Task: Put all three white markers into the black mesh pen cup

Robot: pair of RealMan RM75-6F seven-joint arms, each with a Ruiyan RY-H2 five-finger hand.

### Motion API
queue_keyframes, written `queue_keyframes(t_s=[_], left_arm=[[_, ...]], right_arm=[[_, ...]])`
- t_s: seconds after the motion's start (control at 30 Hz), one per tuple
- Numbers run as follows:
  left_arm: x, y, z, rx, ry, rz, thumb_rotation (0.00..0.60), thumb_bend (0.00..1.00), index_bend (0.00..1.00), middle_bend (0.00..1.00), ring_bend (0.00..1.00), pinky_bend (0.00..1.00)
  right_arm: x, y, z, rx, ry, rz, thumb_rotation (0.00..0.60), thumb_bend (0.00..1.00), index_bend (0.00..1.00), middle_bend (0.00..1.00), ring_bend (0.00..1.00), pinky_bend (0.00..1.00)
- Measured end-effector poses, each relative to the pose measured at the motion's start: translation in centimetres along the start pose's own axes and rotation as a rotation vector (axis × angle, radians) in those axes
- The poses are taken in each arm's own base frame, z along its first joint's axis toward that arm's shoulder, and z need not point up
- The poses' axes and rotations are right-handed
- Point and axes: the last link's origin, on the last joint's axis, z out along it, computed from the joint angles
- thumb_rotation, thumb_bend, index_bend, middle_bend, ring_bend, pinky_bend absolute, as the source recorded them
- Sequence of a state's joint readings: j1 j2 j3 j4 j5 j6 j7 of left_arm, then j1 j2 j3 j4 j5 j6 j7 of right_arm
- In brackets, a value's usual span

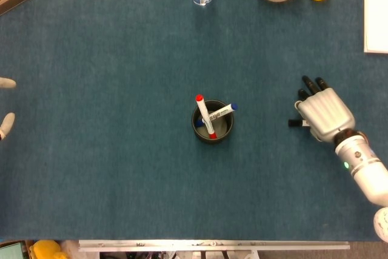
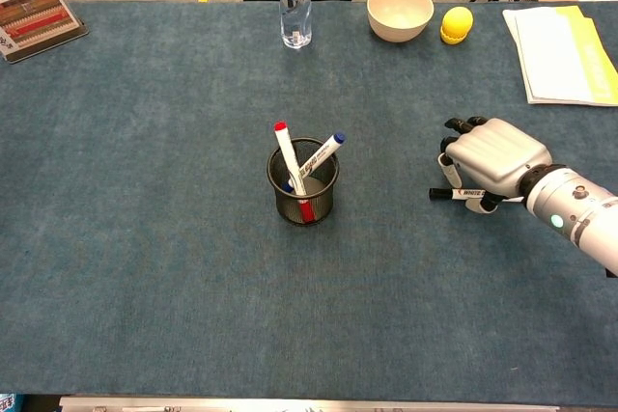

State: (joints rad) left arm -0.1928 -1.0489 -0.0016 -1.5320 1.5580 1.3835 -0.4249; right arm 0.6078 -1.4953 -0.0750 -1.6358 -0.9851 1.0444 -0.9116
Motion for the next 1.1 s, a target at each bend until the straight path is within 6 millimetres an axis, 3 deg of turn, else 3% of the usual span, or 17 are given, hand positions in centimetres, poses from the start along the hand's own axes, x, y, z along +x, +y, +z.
queue_keyframes(t_s=[0.23,0.73,1.1], left_arm=[[0.06,-0.03,-0.02,0.001,0.005,-0.002,0.600,0.34,0.31,0.07,0.00,0.00],[0.19,-0.10,-0.08,-0.001,0.009,-0.005,0.600,0.34,0.31,0.06,0.00,0.00],[0.41,-0.02,-0.12,-0.008,0.015,-0.006,0.600,0.34,0.31,0.06,0.00,0.00]], right_arm=[[0.11,-0.25,0.17,0.002,-0.011,-0.007,0.597,0.26,0.54,0.30,0.05,0.14],[-0.08,-0.28,0.01,-0.003,-0.033,-0.039,0.595,0.28,0.54,0.30,0.05,0.14],[0.24,-0.46,-0.27,0.002,0.005,-0.047,0.600,0.35,0.59,0.32,0.07,0.14]])
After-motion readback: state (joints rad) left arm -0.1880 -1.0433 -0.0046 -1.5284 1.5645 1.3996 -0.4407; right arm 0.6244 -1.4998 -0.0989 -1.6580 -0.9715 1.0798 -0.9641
